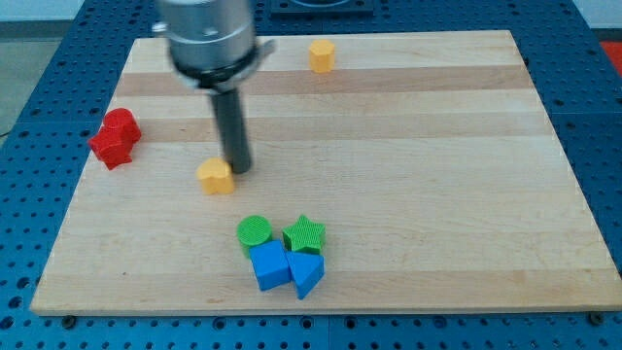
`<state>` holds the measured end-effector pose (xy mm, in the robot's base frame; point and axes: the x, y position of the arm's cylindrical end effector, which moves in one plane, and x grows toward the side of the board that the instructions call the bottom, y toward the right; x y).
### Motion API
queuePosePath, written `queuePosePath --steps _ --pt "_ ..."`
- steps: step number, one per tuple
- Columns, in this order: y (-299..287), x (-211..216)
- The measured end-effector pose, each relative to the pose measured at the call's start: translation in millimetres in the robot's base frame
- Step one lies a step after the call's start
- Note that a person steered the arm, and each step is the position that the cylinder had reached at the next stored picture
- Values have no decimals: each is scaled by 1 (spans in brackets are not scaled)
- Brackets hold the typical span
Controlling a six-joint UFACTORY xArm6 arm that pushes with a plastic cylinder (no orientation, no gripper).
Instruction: Move yellow heart closer to bottom left
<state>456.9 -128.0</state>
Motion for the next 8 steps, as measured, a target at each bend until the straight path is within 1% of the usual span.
queuePosePath --steps 1,2,3,4,5,6,7,8 --pt "-15 18" --pt "2 11" --pt "-10 19" --pt "-55 52" --pt "-80 61" --pt "-46 55" --pt "-21 64" --pt "-55 94"
